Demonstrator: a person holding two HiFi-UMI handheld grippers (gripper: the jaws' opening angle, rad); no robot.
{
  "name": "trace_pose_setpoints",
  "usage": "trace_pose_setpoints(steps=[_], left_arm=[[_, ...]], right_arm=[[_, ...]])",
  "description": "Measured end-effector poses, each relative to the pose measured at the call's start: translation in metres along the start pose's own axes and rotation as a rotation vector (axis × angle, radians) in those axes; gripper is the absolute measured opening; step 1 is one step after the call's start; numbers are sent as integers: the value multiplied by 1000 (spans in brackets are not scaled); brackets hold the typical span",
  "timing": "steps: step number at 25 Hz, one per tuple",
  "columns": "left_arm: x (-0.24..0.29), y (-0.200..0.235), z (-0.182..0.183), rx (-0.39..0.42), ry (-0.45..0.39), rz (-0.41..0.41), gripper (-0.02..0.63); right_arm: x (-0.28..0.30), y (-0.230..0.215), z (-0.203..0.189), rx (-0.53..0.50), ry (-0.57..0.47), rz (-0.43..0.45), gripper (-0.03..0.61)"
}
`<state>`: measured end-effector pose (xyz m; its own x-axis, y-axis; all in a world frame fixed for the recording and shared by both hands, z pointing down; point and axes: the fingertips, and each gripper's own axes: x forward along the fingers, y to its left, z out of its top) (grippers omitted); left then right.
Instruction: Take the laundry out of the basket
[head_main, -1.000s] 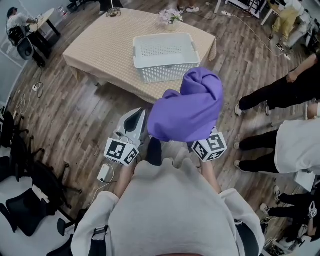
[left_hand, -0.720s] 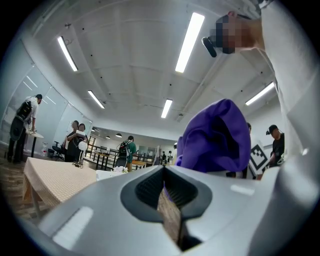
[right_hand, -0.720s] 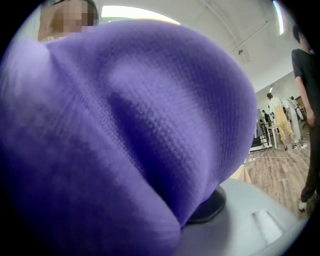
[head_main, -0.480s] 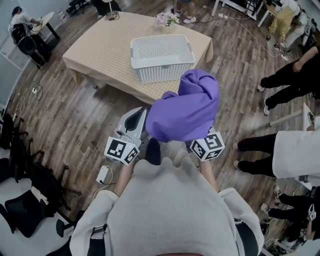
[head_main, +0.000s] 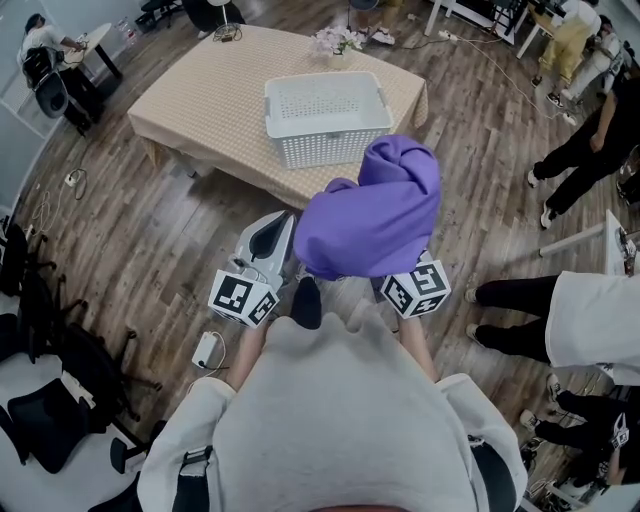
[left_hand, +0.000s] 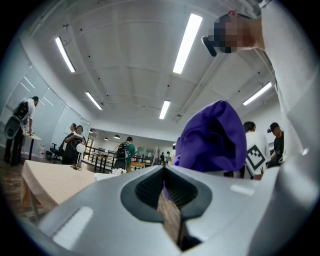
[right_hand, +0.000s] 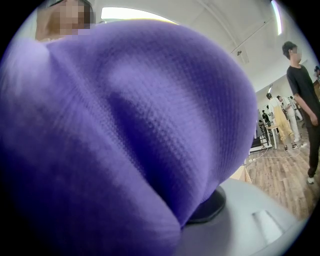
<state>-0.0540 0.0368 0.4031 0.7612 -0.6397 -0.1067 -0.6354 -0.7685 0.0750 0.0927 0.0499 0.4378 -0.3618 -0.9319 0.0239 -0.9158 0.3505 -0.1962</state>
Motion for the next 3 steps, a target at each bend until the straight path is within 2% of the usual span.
trace_pose_setpoints(steps=[3], left_arm=[[-1,1,-2,0,-2,-2,11]], right_arm=[[1,3,-2,12,-9,14,262]])
